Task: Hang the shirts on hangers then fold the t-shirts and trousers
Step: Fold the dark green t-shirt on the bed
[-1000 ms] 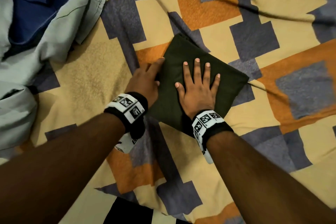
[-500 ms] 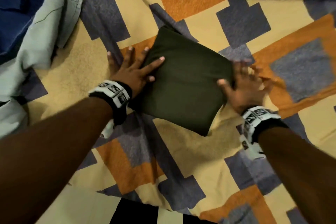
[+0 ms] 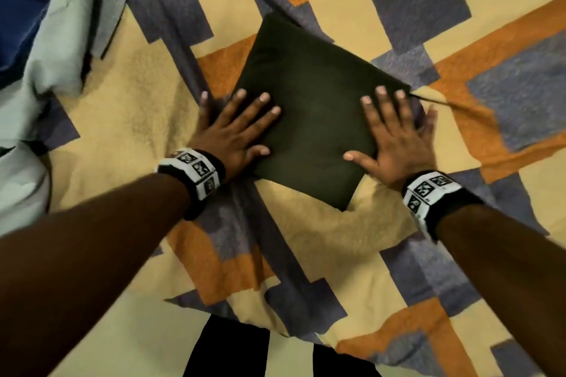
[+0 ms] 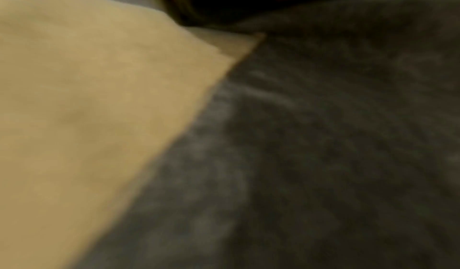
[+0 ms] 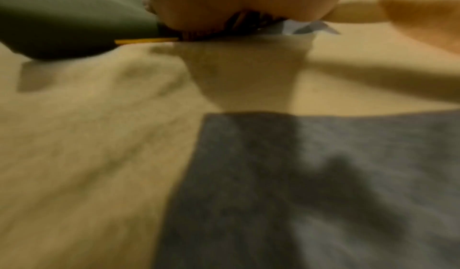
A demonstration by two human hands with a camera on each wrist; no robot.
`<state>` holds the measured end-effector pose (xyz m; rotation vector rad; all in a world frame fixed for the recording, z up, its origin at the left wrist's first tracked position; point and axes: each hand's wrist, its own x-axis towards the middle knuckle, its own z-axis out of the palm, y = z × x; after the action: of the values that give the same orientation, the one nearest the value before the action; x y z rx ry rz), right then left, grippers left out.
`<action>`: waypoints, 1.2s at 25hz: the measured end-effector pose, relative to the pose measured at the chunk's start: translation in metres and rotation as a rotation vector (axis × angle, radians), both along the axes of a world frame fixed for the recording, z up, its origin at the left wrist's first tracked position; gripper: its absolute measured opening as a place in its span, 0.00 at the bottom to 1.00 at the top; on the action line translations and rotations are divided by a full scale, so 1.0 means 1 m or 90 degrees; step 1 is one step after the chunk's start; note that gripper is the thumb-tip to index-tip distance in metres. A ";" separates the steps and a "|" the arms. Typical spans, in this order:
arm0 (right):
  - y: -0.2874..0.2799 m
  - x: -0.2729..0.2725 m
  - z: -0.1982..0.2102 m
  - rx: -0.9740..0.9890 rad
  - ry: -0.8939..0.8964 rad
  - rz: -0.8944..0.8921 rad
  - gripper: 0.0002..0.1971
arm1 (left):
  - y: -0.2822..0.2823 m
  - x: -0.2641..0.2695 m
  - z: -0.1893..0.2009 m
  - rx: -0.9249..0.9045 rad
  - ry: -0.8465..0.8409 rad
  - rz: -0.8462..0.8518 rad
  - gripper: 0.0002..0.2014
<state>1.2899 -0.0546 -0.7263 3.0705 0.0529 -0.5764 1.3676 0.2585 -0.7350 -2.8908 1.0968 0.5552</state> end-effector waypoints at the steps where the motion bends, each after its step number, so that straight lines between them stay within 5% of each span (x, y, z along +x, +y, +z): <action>1: -0.010 -0.005 0.008 -0.012 0.004 -0.024 0.47 | 0.012 0.007 0.007 0.028 0.032 0.050 0.32; 5: 0.051 -0.020 0.035 0.043 -0.046 0.047 0.43 | 0.021 -0.001 0.031 -0.046 0.152 0.450 0.38; 8: 0.138 -0.028 0.026 0.148 -0.055 0.119 0.42 | 0.025 -0.020 0.029 -0.263 0.271 0.644 0.28; 10: 0.177 -0.018 0.018 0.149 -0.031 0.071 0.45 | 0.027 -0.017 0.034 -0.322 0.304 0.750 0.22; 14: 0.203 0.013 0.012 0.116 0.022 -0.024 0.47 | 0.023 0.000 0.066 -0.295 0.251 0.662 0.11; 17: 0.200 0.017 0.028 0.128 -0.002 -0.049 0.46 | 0.006 0.004 0.099 -0.437 0.335 0.673 0.09; 21: 0.155 0.013 0.075 0.521 -0.135 -0.231 0.31 | -0.005 0.006 0.115 -0.695 0.440 0.756 0.08; 26: 0.051 -0.006 0.173 0.928 -0.177 -0.486 0.17 | -0.031 -0.009 0.100 -0.630 0.465 0.748 0.28; 28: 0.015 -0.016 0.211 1.049 -0.193 -0.543 0.18 | -0.051 -0.010 0.117 -0.699 0.481 0.708 0.34; 30: -0.018 -0.030 0.230 1.133 -0.160 -0.593 0.15 | -0.077 -0.013 0.139 -0.802 0.622 0.721 0.35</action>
<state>1.2596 -0.0723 -0.4961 4.5839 -1.9683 0.1249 1.3546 0.1814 -0.5962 -4.1747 -1.0456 2.0149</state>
